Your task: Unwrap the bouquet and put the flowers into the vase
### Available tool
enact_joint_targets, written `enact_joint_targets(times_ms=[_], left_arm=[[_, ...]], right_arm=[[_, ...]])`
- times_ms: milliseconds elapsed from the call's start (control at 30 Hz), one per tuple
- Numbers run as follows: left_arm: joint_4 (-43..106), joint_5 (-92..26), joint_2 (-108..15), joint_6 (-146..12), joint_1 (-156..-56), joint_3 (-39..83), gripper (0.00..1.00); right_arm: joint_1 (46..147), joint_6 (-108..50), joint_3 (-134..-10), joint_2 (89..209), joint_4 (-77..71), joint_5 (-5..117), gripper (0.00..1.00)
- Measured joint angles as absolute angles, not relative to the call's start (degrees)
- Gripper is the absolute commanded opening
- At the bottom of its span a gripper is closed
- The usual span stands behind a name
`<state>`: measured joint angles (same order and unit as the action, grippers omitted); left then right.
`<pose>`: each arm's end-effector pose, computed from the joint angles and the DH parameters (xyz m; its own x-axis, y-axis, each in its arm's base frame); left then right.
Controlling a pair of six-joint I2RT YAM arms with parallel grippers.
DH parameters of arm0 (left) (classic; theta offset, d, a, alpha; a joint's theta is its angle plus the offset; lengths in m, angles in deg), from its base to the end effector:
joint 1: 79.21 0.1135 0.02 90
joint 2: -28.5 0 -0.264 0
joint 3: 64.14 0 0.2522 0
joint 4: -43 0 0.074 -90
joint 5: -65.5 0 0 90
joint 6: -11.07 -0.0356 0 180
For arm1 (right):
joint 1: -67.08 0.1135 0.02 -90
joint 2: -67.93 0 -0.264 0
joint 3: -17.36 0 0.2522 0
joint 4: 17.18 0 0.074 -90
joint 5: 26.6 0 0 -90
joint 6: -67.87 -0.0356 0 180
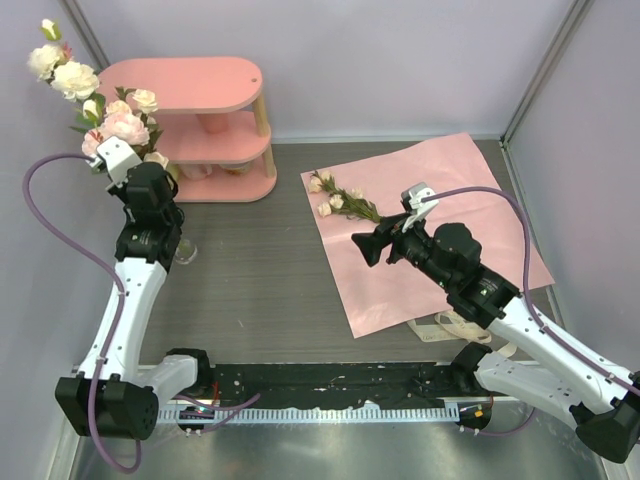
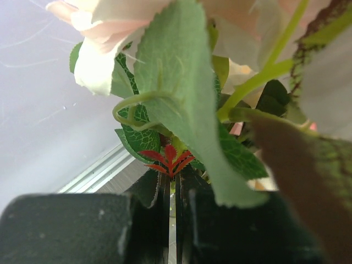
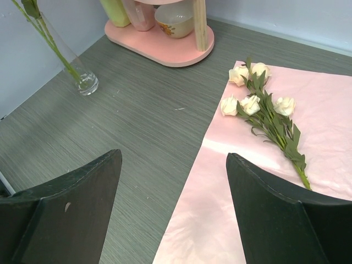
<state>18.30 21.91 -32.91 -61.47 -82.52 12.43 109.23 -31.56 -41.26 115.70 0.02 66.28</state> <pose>0.2354 0.0122 0.3949 0.0442 -0.2098 -0.9768 -0.6919 0.6988 -0.1814 0.1488 0.1323 0.3443 -0.1846 0.0536 -0.9813 -0.6112 0.7757 0.1574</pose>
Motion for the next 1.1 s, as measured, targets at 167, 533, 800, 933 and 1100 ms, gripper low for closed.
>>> enact_joint_targets(times_ms=[167, 533, 800, 933, 1100], left_arm=[[18.3, 22.0, -32.9, -61.0, -82.4, 10.3, 0.01], [18.6, 21.9, -32.8, -59.6, -82.4, 8.0, 0.14], [18.3, 21.8, -31.6, -58.5, -82.4, 6.8, 0.29], [17.6, 21.4, -30.4, -58.0, -82.4, 6.8, 0.37], [16.4, 20.9, -28.3, -56.9, -82.4, 6.8, 0.51]], right_arm=[[109.2, -31.7, -40.7, 115.7, 0.0, 66.3, 0.82], [109.2, -32.2, -40.4, 115.7, 0.0, 66.1, 0.82], [109.2, -32.6, -40.4, 115.7, 0.0, 65.9, 0.82], [109.2, -32.8, -40.4, 115.7, 0.0, 65.8, 0.82], [109.2, -32.9, -40.4, 115.7, 0.0, 65.6, 0.82]])
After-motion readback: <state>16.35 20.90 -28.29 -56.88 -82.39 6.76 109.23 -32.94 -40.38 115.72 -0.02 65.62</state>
